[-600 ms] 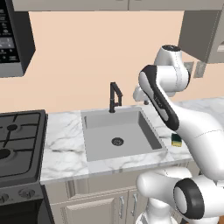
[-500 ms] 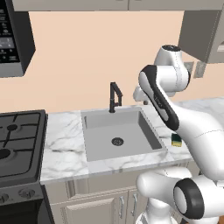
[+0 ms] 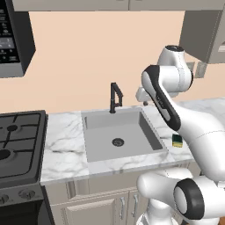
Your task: Pick the pan and sponge and place them into the sink. Then turn on the water.
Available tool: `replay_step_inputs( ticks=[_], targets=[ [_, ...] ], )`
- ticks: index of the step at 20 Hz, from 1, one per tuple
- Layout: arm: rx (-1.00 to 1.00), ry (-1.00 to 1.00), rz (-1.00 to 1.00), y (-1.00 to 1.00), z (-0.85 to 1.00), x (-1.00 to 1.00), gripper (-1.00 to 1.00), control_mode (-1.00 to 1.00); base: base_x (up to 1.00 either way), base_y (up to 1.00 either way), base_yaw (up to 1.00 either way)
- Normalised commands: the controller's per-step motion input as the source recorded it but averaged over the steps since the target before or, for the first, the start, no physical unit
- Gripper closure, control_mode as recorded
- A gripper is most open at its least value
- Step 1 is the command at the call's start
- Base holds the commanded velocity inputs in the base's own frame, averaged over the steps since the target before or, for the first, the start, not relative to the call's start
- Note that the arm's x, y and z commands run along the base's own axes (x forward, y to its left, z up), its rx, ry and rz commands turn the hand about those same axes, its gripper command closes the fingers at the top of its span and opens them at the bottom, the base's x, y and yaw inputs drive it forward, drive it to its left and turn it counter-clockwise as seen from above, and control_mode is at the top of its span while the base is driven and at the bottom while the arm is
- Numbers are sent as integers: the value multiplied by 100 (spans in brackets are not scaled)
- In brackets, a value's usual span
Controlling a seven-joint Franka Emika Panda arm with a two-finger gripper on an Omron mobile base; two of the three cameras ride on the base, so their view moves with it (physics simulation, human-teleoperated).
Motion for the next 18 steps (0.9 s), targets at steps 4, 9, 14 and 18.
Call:
replay_step_inputs(
  ticks=[4, 9, 14, 18],
  targets=[
    [-1, 0, 0, -10, 0, 0, -100, -100, 0, 0, 0],
    [-1, 0, 0, -9, 0, 0, -100, -100, 0, 0, 0],
    [-1, 0, 0, -8, 0, 0, -100, -100, 0, 0, 0],
    [-1, 0, 0, -9, 0, 0, -100, -100, 0, 0, 0]
  ],
)
